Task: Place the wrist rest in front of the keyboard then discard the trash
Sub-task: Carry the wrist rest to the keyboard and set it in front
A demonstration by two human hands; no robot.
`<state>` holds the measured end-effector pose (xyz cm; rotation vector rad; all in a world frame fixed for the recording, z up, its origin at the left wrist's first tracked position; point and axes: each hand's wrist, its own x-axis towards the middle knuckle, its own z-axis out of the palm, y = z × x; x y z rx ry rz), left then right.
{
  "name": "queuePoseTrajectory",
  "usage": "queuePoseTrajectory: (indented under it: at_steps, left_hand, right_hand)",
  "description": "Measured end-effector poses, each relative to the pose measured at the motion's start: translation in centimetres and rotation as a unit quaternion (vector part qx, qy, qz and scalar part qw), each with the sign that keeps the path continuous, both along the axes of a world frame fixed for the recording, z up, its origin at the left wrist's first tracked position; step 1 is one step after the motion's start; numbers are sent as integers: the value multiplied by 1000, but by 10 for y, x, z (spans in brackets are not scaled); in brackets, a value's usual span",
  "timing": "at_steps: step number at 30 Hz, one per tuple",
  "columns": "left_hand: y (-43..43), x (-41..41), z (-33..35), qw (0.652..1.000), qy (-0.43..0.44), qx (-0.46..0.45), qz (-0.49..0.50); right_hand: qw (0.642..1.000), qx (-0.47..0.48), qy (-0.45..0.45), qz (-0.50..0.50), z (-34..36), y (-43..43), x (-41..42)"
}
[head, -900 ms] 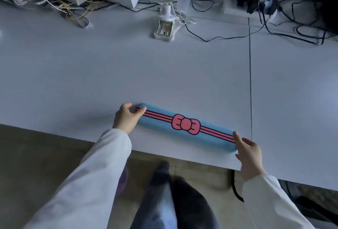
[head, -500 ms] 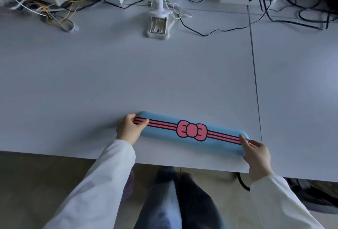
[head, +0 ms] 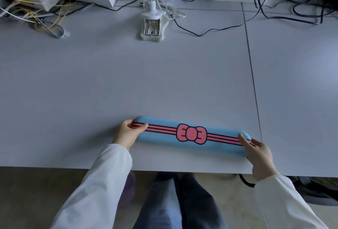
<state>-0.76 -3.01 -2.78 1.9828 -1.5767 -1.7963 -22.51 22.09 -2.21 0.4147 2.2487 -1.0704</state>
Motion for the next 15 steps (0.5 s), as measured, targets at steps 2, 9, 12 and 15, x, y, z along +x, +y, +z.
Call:
queuePoseTrajectory:
  at_steps: [2, 9, 12, 15]
  left_hand:
    - [1, -1, 0, 1000, 5, -1, 12]
    - [7, 0, -3, 998, 25, -32, 39]
    - [9, 3, -1, 998, 33, -18, 54]
    - [15, 7, 3, 996, 39, -3, 74]
  right_hand:
    - [1000, 4, -4, 5, 2, -1, 0]
    - [998, -47, -25, -30, 2, -5, 0]
    - [995, -75, -25, -55, 5, -5, -1]
    - [994, -96, -22, -50, 12, -6, -1]
